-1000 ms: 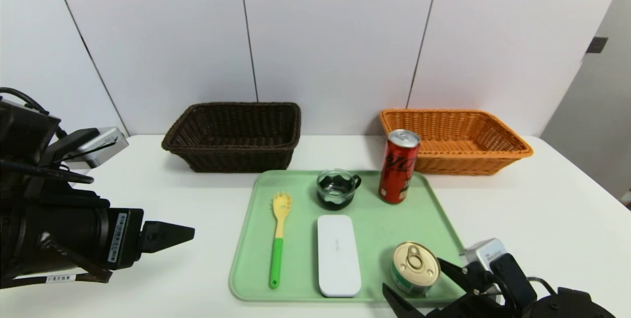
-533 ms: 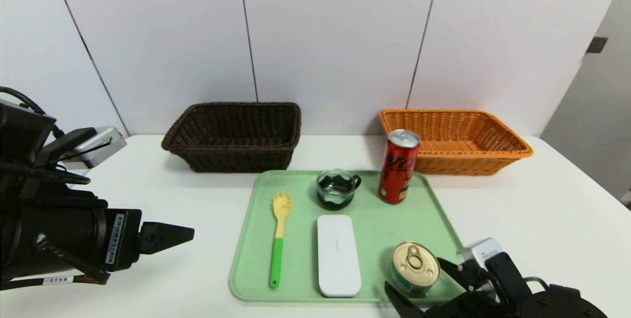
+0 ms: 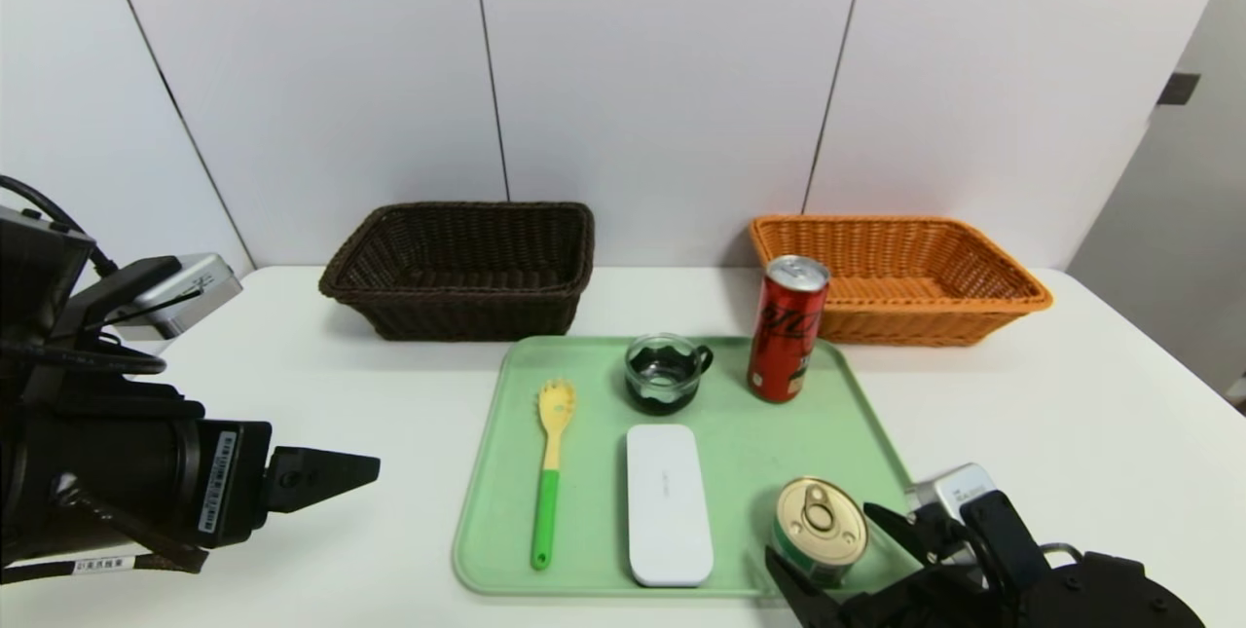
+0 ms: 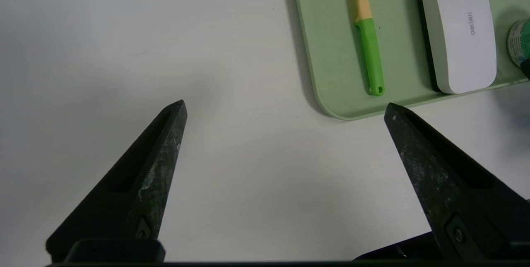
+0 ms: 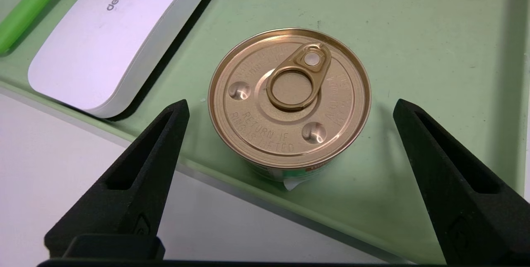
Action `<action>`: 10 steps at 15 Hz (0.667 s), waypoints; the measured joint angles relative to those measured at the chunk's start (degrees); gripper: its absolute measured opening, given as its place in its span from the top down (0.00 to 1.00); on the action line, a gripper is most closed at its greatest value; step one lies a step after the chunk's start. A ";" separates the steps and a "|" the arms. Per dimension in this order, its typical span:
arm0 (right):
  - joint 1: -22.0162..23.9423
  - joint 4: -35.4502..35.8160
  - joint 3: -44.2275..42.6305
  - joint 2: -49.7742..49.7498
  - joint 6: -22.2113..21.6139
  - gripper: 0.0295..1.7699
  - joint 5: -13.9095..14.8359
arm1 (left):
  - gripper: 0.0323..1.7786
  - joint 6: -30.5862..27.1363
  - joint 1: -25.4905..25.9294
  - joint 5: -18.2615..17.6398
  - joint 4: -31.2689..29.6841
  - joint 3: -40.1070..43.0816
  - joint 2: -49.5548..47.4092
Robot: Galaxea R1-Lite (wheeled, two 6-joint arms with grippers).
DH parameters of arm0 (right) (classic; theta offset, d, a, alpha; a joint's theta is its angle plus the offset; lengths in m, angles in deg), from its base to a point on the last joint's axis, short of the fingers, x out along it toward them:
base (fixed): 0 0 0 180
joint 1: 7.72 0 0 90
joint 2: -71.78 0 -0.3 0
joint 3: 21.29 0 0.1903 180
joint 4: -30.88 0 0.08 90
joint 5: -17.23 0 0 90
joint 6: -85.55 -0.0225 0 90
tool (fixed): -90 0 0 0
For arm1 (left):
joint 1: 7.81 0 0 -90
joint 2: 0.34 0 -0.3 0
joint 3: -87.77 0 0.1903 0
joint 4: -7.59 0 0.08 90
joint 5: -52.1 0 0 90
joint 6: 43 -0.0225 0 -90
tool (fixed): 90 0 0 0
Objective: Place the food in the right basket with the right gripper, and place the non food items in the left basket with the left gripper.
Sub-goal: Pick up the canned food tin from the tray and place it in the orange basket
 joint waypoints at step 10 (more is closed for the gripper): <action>1.22 0.41 -1.27 1.15 0.20 0.03 -0.09 | 0.05 -0.07 -0.11 -0.05 -0.01 0.06 -0.16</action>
